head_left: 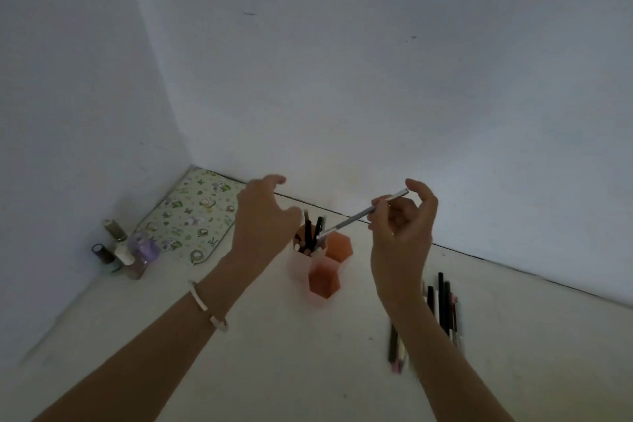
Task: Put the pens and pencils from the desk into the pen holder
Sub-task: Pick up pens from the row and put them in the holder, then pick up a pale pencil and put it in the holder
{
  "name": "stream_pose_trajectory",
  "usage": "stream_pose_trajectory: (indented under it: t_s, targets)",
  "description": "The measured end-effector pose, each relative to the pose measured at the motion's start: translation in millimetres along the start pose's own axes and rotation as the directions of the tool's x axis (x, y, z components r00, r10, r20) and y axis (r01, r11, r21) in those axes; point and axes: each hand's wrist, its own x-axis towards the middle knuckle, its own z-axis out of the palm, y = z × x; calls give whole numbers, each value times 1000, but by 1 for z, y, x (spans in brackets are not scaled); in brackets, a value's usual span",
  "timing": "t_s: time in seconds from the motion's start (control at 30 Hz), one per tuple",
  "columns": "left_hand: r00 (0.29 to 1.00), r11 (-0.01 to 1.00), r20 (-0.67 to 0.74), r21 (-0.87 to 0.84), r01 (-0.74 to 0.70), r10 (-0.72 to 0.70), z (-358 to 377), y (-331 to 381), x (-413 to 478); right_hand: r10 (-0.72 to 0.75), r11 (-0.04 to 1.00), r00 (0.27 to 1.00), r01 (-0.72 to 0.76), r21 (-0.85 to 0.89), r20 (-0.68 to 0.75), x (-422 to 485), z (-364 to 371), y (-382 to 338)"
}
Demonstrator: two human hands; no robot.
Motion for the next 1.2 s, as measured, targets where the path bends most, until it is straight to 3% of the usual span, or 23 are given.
stream_pose_trajectory:
  t_s: [0.17, 0.33, 0.47, 0.53, 0.6, 0.7, 0.77, 0.87, 0.93, 1.03, 1.2]
  targets:
    - [964, 974, -255, -191, -125, 74, -35, 17, 6, -136, 961, 972, 177, -212, 194, -11, 9, 17]
    - [958, 955, -274, -249, -159, 88, -44, 33, -3, -147, 878, 918, 293, -378, 369, -21, 13, 30]
    - [956, 941, -279, -292, -171, 87, -42, 43, -11, -231, 760, 831, 479, -439, 507, -30, 11, 41]
    - [952, 941, -289, -281, -190, 106, -37, 50, -18, -251, 757, 845, 475, -449, 471, -30, 4, 41]
    - [939, 924, -288, -271, -269, 189, -27, 60, -29, -275, 802, 915, 388, -453, 296, -18, -12, 38]
    - [923, 880, -180, -287, -379, 339, 14, 79, -52, -240, 876, 970, 232, -422, 33, 10, -43, 32]
    - [941, 910, 11, -260, -323, 338, 57, 84, -68, -159, 908, 986, 125, -401, -53, 21, -64, 32]
    - [912, 979, 372, 33, -200, 174, 128, 68, -89, -32, 918, 995, -8, -397, -93, 24, -100, 40]
    - [859, 962, 511, 216, -167, 35, 163, 50, -100, 36, 913, 996, -67, -403, -83, 20, -122, 49]
    - [833, 934, 541, 345, -95, -115, 190, 35, -110, 76, 884, 995, -99, -456, -67, 11, -145, 62]
    - [851, 903, 508, 416, -108, -132, 208, 36, -110, 128, 863, 991, -135, -486, -48, 0, -164, 77]
